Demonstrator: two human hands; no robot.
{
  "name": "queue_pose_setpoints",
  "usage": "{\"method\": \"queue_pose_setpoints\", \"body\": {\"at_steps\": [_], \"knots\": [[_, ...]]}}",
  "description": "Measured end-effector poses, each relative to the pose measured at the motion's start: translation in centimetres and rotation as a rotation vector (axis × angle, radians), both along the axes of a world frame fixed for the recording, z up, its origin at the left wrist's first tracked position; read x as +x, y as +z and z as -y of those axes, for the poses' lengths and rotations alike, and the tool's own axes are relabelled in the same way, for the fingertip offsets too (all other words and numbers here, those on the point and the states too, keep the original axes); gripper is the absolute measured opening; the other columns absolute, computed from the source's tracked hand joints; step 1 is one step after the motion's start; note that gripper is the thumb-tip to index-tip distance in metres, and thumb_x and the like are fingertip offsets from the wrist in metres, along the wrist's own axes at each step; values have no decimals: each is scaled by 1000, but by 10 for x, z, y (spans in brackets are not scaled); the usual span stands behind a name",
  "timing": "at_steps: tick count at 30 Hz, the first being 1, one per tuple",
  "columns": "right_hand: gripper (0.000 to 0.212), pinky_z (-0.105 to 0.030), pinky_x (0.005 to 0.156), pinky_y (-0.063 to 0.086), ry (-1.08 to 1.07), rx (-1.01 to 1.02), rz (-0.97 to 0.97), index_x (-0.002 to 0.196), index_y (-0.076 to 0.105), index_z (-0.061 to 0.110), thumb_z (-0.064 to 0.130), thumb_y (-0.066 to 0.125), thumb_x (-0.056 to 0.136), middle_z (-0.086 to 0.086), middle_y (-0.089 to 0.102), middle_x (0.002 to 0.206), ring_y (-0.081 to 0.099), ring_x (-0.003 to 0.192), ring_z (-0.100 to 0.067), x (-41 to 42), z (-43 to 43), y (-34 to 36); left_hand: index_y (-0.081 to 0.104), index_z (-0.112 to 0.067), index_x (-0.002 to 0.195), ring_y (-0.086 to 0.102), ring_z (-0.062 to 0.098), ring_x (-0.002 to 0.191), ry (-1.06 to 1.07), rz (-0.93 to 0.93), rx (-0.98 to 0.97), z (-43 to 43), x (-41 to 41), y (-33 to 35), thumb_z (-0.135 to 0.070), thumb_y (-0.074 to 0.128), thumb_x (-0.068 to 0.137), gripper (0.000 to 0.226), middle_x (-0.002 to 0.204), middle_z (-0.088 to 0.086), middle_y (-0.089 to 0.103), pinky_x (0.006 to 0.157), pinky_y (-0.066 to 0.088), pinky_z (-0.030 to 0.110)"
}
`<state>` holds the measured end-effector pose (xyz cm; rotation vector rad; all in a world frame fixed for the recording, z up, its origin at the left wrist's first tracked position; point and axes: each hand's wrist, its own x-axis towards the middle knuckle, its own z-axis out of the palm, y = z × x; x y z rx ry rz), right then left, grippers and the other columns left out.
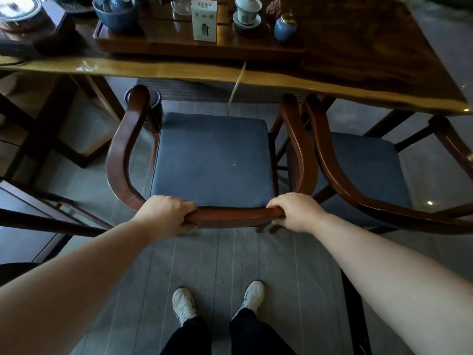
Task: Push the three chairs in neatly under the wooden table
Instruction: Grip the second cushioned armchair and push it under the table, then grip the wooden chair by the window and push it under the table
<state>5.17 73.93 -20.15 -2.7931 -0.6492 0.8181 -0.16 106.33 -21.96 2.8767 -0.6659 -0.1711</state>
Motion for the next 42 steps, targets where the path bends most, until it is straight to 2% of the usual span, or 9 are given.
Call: {"method": "queue_pose_setpoints", "body": {"at_steps": [3,8,11,15,18,21,27,32,42], "knots": [[27,-41,84,52,-15,10,-7,110,68,30,27,73,84,6,68,105,61,100,-18,2,2,0,63,-21,95,64,24,78,-3,-108,28,3,4,3,-46,70,75,32,85,-4,68,57,43,30],[30,-39,84,50,-19,-5,6,114,63,29,30,71,86,4,65,110,58,105,-20,-2,1,0,54,-24,100,62,21,85,40,-203,133,6,4,9,-54,61,79,37,93,-5,63,62,48,33],[49,-38,91,47,59,-68,21,130,55,27,40,68,84,2,59,127,52,120,-22,-4,-2,7,49,-26,112,59,20,96,123,-221,182,12,-1,15,-60,59,77,50,105,-6,62,68,49,35],[78,-39,112,28,291,-100,75,150,32,26,56,63,84,-6,32,157,31,141,-26,-2,-18,24,45,-17,131,55,27,112,212,-93,115,10,-20,32,-58,66,73,74,121,4,60,87,47,40],[84,-40,116,23,422,-43,137,152,27,27,62,60,83,-7,26,161,28,143,-26,6,-50,38,52,-11,125,58,30,107,261,42,147,-1,-42,51,-54,73,67,74,115,9,64,90,48,41],[83,-41,116,21,540,29,187,151,27,27,63,59,84,-7,26,161,27,144,-26,8,-90,49,54,-11,123,59,30,107,365,90,195,-20,-68,68,-56,68,69,71,115,8,65,91,47,40],[80,-41,116,24,721,109,244,150,30,24,61,58,85,-7,31,158,32,141,-26,3,-173,62,52,-14,130,53,30,119,598,91,248,-70,-114,88,-56,65,77,69,126,8,61,101,41,45],[79,-41,113,29,831,145,267,148,34,23,59,60,83,-8,38,153,38,136,-27,1,-250,61,53,-11,128,54,32,117,764,88,191,-128,-139,98,-50,67,79,65,125,11,62,99,45,49],[78,-40,114,26,990,209,232,149,31,21,55,63,86,-10,34,155,34,139,-25,-2,-386,62,58,-8,121,55,33,115,975,50,177,-219,-175,96,-45,74,74,62,120,12,64,100,43,48]]}}
